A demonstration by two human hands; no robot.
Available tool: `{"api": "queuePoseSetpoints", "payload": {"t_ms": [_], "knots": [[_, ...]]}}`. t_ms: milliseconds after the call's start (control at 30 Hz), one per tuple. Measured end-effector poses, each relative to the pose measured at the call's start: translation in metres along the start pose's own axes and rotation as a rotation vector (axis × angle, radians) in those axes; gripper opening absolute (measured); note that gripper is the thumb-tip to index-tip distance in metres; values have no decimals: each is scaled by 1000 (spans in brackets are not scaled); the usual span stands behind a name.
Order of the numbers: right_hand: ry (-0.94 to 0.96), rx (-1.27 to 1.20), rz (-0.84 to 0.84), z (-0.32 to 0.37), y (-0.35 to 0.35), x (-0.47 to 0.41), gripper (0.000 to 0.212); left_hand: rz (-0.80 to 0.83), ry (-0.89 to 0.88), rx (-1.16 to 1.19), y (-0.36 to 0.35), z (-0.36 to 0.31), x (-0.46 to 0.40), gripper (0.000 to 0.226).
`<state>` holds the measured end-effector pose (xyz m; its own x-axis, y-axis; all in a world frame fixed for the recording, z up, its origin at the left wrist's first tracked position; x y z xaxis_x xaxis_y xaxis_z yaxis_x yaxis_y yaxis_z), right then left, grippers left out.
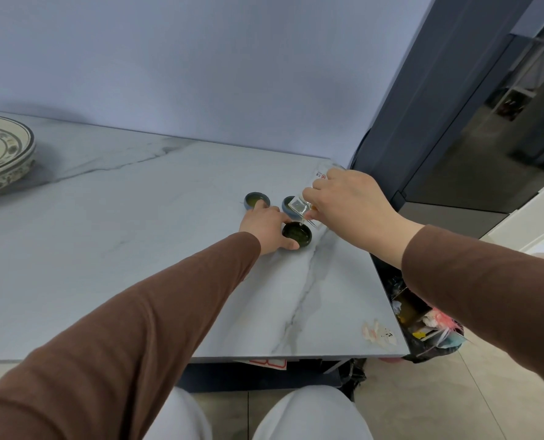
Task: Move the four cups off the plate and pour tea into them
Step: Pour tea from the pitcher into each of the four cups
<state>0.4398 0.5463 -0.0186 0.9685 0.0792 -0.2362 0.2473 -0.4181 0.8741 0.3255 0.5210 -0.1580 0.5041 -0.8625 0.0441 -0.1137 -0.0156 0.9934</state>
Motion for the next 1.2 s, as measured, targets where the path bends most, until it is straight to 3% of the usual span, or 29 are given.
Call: {"api": "queuePoseSetpoints", "payload": {"t_ms": [400, 533, 867, 1033, 1200], "knots": [[-83, -88, -23, -6, -3, 2, 28, 11, 1, -1, 1, 0, 0, 65], [-319, -303, 40, -28, -13, 7, 32, 11, 1, 2, 3, 0, 1, 65], [-1037, -919, 0, -93, -63, 67, 47, 0, -9, -56, 7, -7, 4, 67], [-1180, -1399, -185, -83, -60, 80, 39, -58, -5, -49, 20, -2, 15, 80], [-1166, -1650, -249, -55, -46, 68, 39, -176, -3, -61, 54, 24, 42, 56]]}}
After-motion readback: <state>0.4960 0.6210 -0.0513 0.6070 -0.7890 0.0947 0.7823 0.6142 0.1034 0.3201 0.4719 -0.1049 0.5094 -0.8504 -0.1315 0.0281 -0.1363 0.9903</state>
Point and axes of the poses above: each hand's wrist, its own x-axis away from the middle knuckle, its own y-axis out of the back of the hand, z = x × y, the point moved 6 cm from there along -x, towards the middle knuckle, and after that the axes turned 15 degrees about -x, right-handed, at the moved point
